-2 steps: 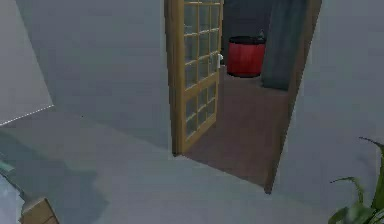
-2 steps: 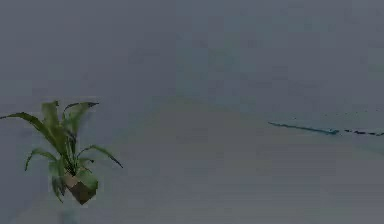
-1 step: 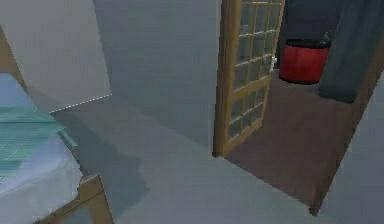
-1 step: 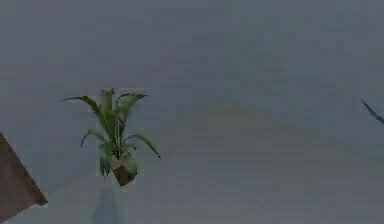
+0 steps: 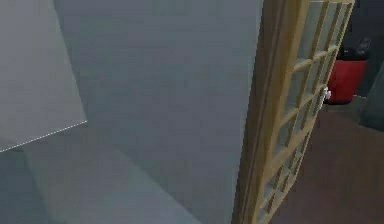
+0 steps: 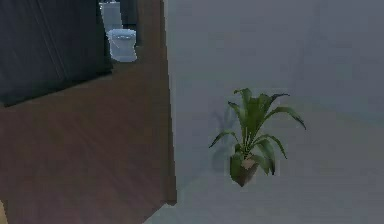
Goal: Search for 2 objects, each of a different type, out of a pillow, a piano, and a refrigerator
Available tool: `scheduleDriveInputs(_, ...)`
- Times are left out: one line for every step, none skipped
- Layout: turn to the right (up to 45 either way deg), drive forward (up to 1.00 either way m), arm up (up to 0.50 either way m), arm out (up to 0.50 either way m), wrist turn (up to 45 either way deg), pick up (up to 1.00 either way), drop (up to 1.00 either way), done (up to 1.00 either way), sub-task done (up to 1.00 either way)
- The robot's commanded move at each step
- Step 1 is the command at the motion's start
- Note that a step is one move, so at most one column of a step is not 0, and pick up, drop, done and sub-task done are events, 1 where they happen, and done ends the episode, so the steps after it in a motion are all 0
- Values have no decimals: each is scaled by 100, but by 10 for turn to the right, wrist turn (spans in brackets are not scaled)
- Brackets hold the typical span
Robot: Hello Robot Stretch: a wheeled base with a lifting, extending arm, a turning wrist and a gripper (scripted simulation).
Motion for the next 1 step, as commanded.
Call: scheduleDriveInputs(-30,0,0,0,0,0,0,0,0)
